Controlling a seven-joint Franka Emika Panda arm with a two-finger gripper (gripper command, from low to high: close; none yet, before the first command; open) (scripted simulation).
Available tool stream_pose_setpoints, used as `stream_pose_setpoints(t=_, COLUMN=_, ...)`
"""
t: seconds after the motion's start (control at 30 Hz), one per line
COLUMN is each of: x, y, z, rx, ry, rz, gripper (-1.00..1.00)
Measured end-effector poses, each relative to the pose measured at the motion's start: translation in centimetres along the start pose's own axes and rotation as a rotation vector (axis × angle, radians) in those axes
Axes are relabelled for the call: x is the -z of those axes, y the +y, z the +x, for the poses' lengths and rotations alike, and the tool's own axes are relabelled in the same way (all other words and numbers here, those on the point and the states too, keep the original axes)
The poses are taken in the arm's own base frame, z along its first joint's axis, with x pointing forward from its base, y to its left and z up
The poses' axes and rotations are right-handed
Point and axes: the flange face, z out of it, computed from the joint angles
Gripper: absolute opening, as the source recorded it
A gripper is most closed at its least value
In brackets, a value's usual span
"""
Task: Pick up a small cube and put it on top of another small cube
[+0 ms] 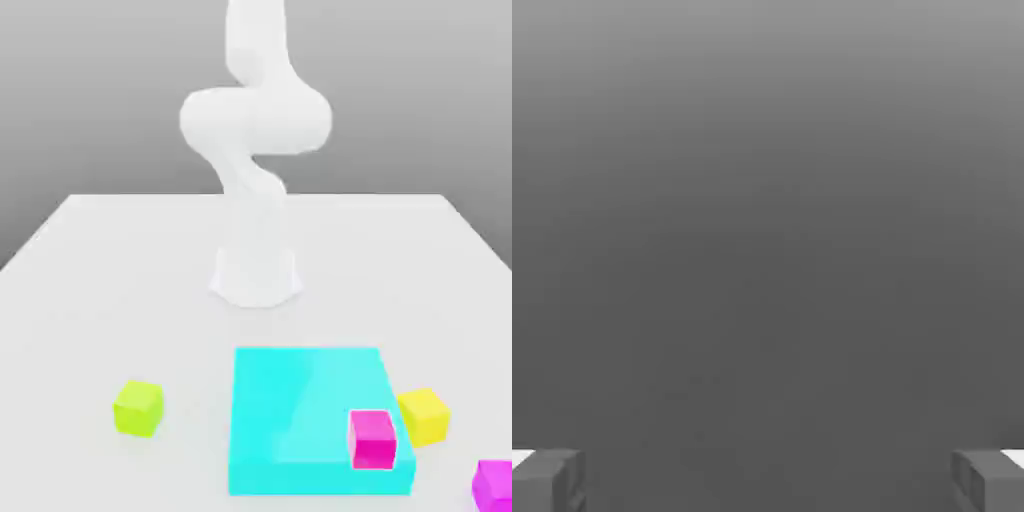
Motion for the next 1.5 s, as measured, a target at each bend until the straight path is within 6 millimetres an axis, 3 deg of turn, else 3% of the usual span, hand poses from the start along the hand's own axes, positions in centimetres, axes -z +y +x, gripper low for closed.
stream_pose_setpoints(t=0.23, x=-13.7, y=-2.6, z=-6.9, rx=0.464, ry=-0.187, rz=-0.075, gripper=0.0)
stream_pose_setpoints(t=0.47, x=-24.6, y=-2.5, z=-17.0, rx=0.918, ry=-0.403, rz=-0.063, gripper=0.0)
stream_pose_setpoints(t=0.67, x=-31.1, y=-0.7, z=-27.6, rx=1.305, ry=-0.603, rz=0.026, gripper=0.0)
stream_pose_setpoints(t=0.8, x=-33.8, y=1.6, z=-34.9, rx=1.546, ry=-0.74, rz=0.126, gripper=0.0)
stream_pose_setpoints(t=0.87, x=-35.1, y=3.0, z=-37.5, rx=1.621, ry=-0.788, rz=0.167, gripper=0.0)
stream_pose_setpoints(t=1.03, x=-39.2, y=5.4, z=-41.0, rx=1.643, ry=-0.803, rz=0.182, gripper=0.0)
stream_pose_setpoints(t=1.07, x=-39.6, y=5.7, z=-41.3, rx=1.644, ry=-0.803, rz=0.181, gripper=-1.0)
stream_pose_setpoints(t=1.3, x=-39.5, y=5.6, z=-41.3, rx=1.644, ry=-0.805, rz=0.181, gripper=-1.0)
stream_pose_setpoints(t=1.5, x=-35.4, y=3.1, z=-38.1, rx=1.636, ry=-0.806, rz=0.176, gripper=-1.0)
